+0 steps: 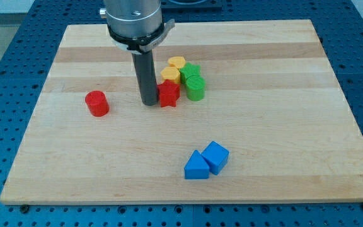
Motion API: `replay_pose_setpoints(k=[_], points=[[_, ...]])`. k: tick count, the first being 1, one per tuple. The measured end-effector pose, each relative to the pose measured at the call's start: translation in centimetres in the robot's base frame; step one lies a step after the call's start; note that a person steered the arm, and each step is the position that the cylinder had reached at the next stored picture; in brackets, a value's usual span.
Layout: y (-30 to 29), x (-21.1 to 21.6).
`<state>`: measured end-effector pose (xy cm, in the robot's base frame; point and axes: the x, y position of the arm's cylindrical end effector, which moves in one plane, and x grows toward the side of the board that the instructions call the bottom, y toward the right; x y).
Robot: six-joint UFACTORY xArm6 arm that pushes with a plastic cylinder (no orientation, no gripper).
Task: Move the red circle below the red star
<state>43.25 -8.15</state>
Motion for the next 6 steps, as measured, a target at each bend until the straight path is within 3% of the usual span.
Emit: replay_pose_setpoints(k=[3, 6], points=[[-3.9, 5.0], [-16.3, 4.8]])
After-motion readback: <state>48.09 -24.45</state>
